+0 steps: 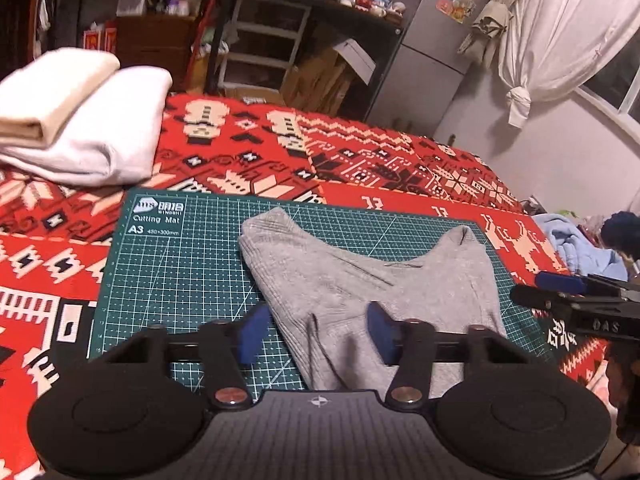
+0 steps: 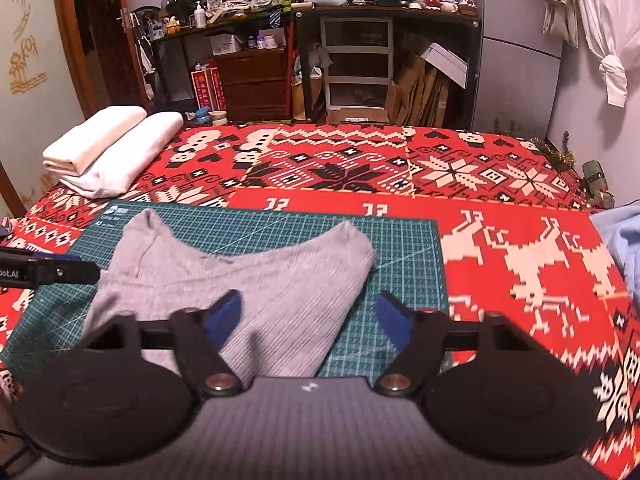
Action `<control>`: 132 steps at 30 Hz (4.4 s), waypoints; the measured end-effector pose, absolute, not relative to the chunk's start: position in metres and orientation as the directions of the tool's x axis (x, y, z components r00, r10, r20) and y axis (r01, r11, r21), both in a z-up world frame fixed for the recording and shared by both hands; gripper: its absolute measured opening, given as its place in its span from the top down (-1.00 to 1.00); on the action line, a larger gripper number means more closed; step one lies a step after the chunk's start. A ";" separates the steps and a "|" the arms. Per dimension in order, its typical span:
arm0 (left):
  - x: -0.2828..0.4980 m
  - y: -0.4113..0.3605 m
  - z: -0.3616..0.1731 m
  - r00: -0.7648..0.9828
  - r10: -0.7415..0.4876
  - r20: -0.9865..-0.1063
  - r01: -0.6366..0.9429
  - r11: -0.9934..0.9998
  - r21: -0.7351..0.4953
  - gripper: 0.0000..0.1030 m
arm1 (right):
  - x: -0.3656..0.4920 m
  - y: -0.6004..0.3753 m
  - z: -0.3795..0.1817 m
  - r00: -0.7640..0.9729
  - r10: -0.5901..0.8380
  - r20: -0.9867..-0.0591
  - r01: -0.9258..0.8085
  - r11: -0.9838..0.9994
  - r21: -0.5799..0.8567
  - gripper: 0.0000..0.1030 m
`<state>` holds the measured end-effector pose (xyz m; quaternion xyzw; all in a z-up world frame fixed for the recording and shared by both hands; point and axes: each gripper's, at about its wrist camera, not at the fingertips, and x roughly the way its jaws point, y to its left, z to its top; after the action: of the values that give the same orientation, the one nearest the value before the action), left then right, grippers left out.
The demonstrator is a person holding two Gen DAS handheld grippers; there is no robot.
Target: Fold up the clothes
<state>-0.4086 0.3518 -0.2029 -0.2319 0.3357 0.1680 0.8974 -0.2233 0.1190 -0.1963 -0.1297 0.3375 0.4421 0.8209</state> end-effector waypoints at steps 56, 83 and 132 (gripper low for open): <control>-0.414 0.396 -0.235 0.736 -0.053 -0.675 -0.456 0.698 -0.552 0.94 | -0.179 0.166 -0.221 0.255 0.651 -0.715 -0.830 0.527 0.184 0.88; -0.412 0.382 -0.232 0.716 0.028 -0.697 -0.449 0.783 -0.430 0.86 | -0.290 0.150 -0.215 0.013 0.700 -0.714 -0.918 0.292 0.270 0.88; -0.415 0.292 -0.227 0.673 -0.140 -0.727 -0.273 0.866 -0.419 0.87 | -0.295 0.096 -0.231 0.050 0.599 -0.799 -0.874 0.414 0.256 0.87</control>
<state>-0.4149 0.2923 -0.2273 -0.2561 0.4028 0.0380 0.8779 -0.2954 0.0963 -0.2308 -0.1517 0.4528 0.5198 0.7084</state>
